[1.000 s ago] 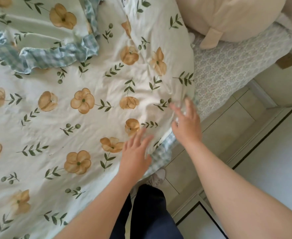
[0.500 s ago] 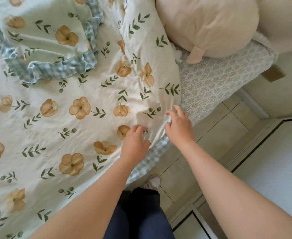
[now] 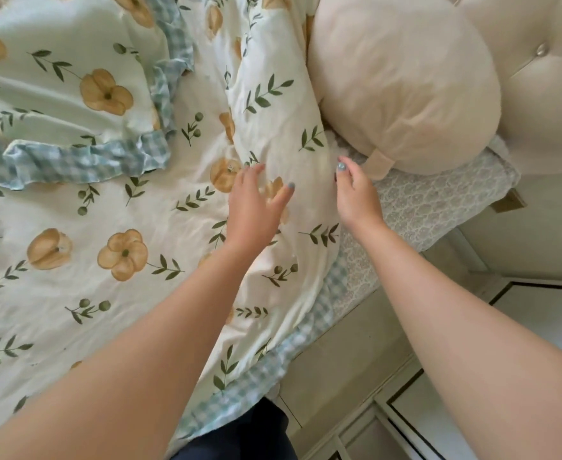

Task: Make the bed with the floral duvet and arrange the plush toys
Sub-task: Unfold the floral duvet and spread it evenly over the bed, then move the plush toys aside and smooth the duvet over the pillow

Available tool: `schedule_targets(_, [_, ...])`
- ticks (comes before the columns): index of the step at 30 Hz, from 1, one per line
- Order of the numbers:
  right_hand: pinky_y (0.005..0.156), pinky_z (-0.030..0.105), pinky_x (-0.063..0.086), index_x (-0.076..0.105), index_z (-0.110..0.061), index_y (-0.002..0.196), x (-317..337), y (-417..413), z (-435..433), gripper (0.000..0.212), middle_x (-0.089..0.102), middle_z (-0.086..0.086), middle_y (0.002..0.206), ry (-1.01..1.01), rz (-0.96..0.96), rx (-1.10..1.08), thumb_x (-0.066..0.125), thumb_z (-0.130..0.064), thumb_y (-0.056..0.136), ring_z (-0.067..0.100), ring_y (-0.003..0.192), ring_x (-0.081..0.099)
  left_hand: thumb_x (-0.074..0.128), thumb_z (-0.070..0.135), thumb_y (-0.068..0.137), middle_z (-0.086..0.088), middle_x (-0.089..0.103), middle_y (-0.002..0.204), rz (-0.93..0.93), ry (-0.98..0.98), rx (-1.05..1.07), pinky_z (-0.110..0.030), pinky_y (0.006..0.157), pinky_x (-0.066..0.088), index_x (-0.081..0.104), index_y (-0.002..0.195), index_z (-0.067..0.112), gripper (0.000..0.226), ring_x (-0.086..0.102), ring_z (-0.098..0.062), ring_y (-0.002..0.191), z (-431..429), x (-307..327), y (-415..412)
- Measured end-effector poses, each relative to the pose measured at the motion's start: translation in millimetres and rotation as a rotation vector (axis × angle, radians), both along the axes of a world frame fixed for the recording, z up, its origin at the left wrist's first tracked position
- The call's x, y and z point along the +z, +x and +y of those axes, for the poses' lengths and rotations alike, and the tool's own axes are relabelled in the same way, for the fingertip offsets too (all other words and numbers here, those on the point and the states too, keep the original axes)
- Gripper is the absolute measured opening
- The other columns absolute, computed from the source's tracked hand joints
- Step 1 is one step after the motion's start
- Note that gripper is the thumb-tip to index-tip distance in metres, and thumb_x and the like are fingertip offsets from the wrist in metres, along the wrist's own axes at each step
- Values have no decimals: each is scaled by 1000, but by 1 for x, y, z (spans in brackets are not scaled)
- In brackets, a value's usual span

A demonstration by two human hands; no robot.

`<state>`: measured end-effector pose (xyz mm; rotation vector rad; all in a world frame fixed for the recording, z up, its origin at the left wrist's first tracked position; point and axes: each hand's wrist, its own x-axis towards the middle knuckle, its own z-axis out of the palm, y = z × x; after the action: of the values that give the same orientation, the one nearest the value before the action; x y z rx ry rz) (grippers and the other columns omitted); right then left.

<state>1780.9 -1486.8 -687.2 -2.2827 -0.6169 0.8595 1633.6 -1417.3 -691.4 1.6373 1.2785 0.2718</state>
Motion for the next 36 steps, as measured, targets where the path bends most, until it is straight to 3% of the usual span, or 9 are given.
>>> schedule_targets(5, [109, 39, 41, 61, -24, 130, -24, -3, 65, 47, 62, 4, 129, 51, 238, 203, 41, -10, 89, 21, 122, 55, 74, 54, 73, -5, 25, 155, -58, -139, 147, -42, 113, 30, 11, 151, 21, 106, 30, -22, 140, 78, -7, 46])
schedule_targets(10, [117, 40, 27, 71, -26, 113, -44, -21, 96, 57, 53, 0, 119, -83, 187, 428, 41, 8, 79, 25, 127, 42, 63, 24, 84, 1, 62, 118, 29, -150, 315, -33, 90, 47, 52, 128, 20, 45, 57, -18, 102, 130, -43, 14])
schedule_targets(12, [110, 32, 34, 71, -25, 108, -43, -14, 101, 46, 53, 1, 120, -63, 95, 339, 43, 4, 87, 17, 118, 48, 60, 19, 89, -5, 63, 114, 154, -97, 306, -30, 82, 42, 57, 121, 15, 32, 57, -24, 104, 141, -53, -9])
schedule_targets(15, [102, 26, 39, 55, -18, 132, -50, -1, 116, 37, 53, -1, 130, -29, 104, 123, 46, -12, 97, 13, 117, 51, 56, 21, 92, -11, 64, 112, 233, -57, 260, -33, 80, 41, 59, 119, 12, 28, 57, -31, 106, 160, -57, -34])
schedule_targets(20, [92, 39, 53, 33, -14, 147, -66, -13, 151, 62, 56, 11, 136, -42, 631, -145, 58, -33, 94, 28, 115, 59, 52, 24, 95, -17, 60, 121, 344, -122, 153, -41, 90, 45, 54, 124, 10, 32, 55, -37, 110, 184, -59, -51])
schedule_targets(24, [96, 37, 49, 54, -20, 134, -57, -21, 161, 61, 66, 4, 126, -12, 833, 2, 73, -43, 80, 18, 105, 63, 50, -1, 88, -13, 39, 140, 329, 223, 129, -44, 102, 37, 32, 145, 22, 64, 39, -31, 126, 165, -38, -48])
schedule_targets(26, [96, 37, 49, 57, -21, 129, -51, -24, 164, 60, 68, -1, 121, 47, 858, 67, 75, -46, 77, 19, 111, 63, 47, -13, 81, -13, 42, 131, 200, 505, 105, -44, 103, 38, 42, 140, 20, 67, 38, -31, 121, 149, -21, -44])
schedule_targets(31, [94, 41, 48, 71, -22, 103, -47, -15, 157, 58, 69, -3, 110, 3, 260, 265, 43, -70, 86, 20, 105, 63, 47, -13, 76, -11, 53, 106, 20, 750, -20, -37, 92, 39, 63, 109, 11, 44, 45, -26, 98, 106, 2, -18])
schedule_targets(36, [89, 34, 43, 68, -11, 99, -40, 49, 110, 21, 63, 7, 104, 186, -348, 238, 48, -18, 97, 26, 101, 57, 54, -1, 83, -1, 58, 112, -12, 479, -371, -38, 83, 50, 62, 111, 13, 32, 54, -21, 103, 50, -13, 35])
